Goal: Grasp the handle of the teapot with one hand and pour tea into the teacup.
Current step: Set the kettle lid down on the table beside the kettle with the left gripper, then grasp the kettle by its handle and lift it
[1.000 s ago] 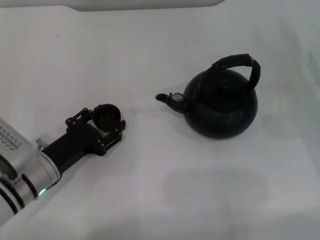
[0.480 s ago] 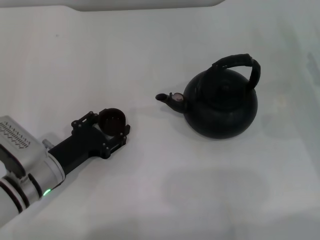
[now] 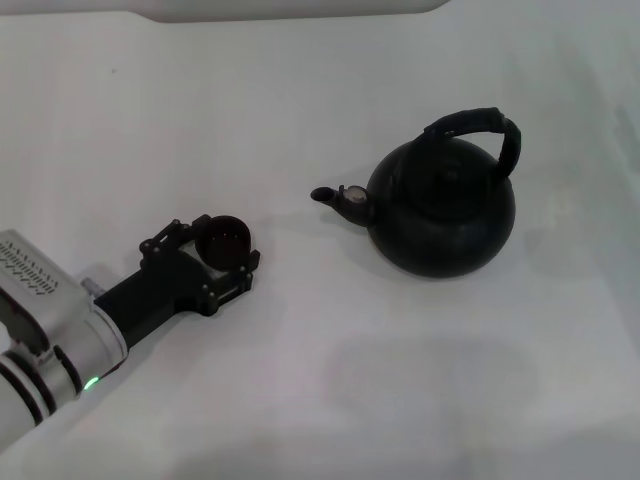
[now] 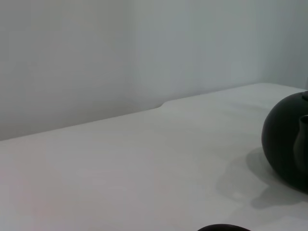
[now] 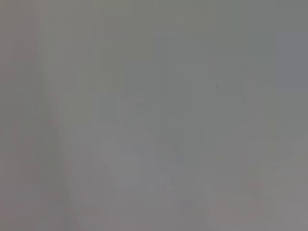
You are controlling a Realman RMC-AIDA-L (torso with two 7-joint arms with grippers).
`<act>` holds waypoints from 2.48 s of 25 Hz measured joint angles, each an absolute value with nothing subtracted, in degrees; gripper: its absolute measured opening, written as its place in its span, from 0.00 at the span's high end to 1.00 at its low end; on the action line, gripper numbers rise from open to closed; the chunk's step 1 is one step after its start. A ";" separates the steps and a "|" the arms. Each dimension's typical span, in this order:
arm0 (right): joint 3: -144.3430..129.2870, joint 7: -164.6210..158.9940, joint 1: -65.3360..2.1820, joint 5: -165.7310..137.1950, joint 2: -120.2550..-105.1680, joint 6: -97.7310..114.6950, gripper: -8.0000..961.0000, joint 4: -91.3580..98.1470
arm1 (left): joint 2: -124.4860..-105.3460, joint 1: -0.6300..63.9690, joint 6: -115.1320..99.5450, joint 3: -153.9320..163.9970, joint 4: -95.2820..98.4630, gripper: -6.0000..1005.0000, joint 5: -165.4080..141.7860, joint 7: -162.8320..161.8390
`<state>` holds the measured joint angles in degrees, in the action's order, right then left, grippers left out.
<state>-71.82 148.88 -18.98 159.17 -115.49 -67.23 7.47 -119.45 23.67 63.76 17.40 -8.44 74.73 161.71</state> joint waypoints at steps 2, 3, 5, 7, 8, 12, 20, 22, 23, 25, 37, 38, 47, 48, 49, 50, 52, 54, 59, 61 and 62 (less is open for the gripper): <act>-71.86 148.88 -19.01 159.17 -115.49 -67.23 0.29 7.47 | -119.44 23.55 64.16 17.46 -8.44 0.23 74.74 161.70; -71.87 148.88 -19.04 159.17 -115.49 -67.24 0.29 7.47 | -119.44 23.52 64.60 17.54 -8.44 0.21 74.74 161.70; -71.89 148.88 -19.06 159.17 -115.49 -67.23 0.29 7.47 | -119.43 23.52 65.32 17.65 -8.44 0.18 74.47 161.70; -71.89 148.88 -19.07 159.17 -115.49 -67.23 0.29 7.47 | -119.39 23.51 65.82 17.68 -8.44 0.17 73.84 161.70; -71.91 148.88 -19.07 159.17 -115.49 -67.24 0.29 7.47 | -119.38 23.49 65.99 17.69 -8.44 0.17 73.54 161.70; -71.99 148.88 -19.10 159.17 -115.49 -67.42 0.29 7.49 | -119.36 23.35 66.20 17.41 -8.37 0.15 73.28 161.71; -71.96 148.88 -19.16 159.17 -115.49 -67.42 0.29 7.56 | -119.24 22.78 68.35 17.25 -7.89 0.13 73.70 161.72; -71.88 148.88 -19.16 159.17 -115.49 -67.42 0.29 7.56 | -119.20 22.45 69.89 17.22 -7.68 0.13 73.76 161.72; -71.83 148.88 -19.16 159.17 -115.49 -67.41 0.29 7.56 | -119.19 22.20 70.80 17.21 -7.46 0.13 73.78 161.72; -71.79 148.88 -19.16 159.17 -115.49 -67.40 0.29 7.56 | -119.18 21.40 73.25 17.16 -6.65 0.13 73.81 161.72; -72.16 145.27 -18.77 159.16 -115.47 -67.60 0.29 7.39 | -119.21 15.17 88.06 16.95 -3.86 0.13 86.43 161.72; -72.20 144.40 -18.62 159.06 -115.43 -67.62 0.29 7.35 | -119.24 14.59 89.15 16.96 -3.86 0.13 88.69 161.72; -73.31 142.87 -14.76 155.82 -114.83 -73.37 0.29 9.66 | -119.45 10.81 92.45 16.96 -4.74 0.13 108.26 161.72; -73.44 142.86 -14.38 154.34 -114.76 -73.60 0.29 10.04 | -119.47 10.51 92.48 16.96 -4.99 0.13 110.60 161.70; -73.50 142.85 -13.98 152.88 -114.71 -73.80 0.29 10.45 | -119.48 10.22 92.53 16.96 -5.25 0.13 112.60 161.65; -73.50 142.85 -13.54 151.60 -114.71 -73.97 0.29 10.85 | -119.48 9.93 92.65 16.94 -5.57 0.13 114.79 161.60; -73.50 142.84 -12.29 149.38 -114.76 -74.84 0.29 12.21 | -119.43 9.59 92.83 16.96 -5.71 0.13 116.02 161.51; -73.51 142.73 -10.70 147.76 -114.85 -75.95 0.29 14.28 | -119.39 9.26 92.94 16.96 -5.73 0.13 116.92 161.47; -73.52 140.14 -7.05 142.44 -114.86 -76.58 0.29 20.11 | -119.36 9.07 92.78 16.96 -5.73 0.13 118.30 161.44; -73.45 139.87 -5.91 141.42 -114.81 -76.83 0.29 20.90 | -119.36 9.09 92.73 16.96 -5.73 0.13 118.39 161.44; -73.38 139.84 -5.27 141.28 -114.81 -77.18 0.29 21.36 | -119.35 9.14 92.71 16.96 -5.72 0.13 118.40 161.43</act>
